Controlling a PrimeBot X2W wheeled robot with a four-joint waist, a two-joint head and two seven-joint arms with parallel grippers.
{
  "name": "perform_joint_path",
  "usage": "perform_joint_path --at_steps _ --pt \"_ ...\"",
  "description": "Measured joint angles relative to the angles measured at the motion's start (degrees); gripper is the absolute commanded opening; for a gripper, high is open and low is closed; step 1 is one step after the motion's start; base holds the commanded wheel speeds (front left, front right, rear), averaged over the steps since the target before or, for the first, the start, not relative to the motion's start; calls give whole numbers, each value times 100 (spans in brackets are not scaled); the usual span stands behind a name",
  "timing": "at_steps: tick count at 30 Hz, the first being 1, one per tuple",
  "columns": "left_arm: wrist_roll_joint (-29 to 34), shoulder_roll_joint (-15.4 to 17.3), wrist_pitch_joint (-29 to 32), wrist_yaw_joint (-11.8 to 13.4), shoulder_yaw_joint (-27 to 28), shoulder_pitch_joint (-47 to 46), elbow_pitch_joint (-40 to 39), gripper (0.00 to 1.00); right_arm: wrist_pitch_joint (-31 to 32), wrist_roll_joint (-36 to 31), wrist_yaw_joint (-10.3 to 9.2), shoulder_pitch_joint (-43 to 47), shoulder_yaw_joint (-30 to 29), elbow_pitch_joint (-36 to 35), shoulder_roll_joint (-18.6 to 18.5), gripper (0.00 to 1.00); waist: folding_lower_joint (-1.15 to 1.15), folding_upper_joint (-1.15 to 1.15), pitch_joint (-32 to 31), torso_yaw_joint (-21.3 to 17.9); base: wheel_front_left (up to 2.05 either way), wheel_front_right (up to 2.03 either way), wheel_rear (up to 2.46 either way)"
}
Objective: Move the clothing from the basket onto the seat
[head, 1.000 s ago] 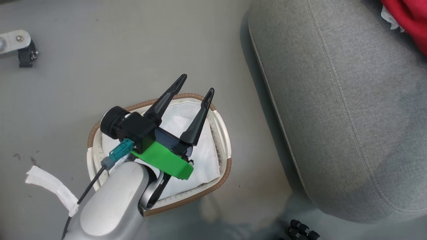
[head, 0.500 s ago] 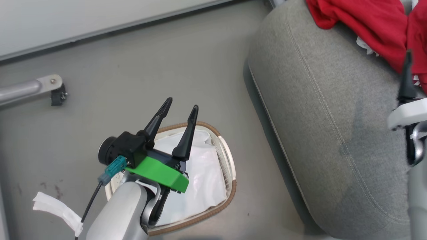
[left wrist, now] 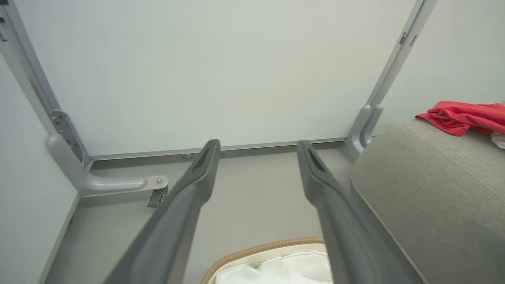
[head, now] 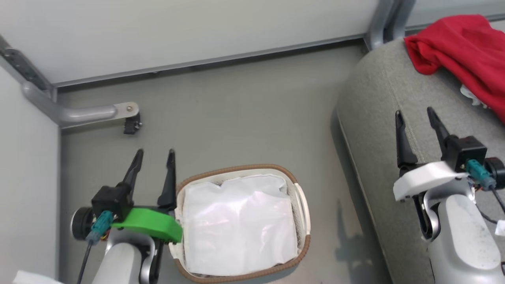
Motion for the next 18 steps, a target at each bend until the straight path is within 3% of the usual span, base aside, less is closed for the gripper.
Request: perform_joint_path --at_steps 9,18 --pt "401 -103 1 35 943 584 207 100 0 366 0 576 244 -19 9 100 0 0 -456 377 0 0 0" --pt "591 -185 1 -20 1355 1100 300 100 0 331 0 1134 252 103 7 100 0 0 -829 520 0 0 0"
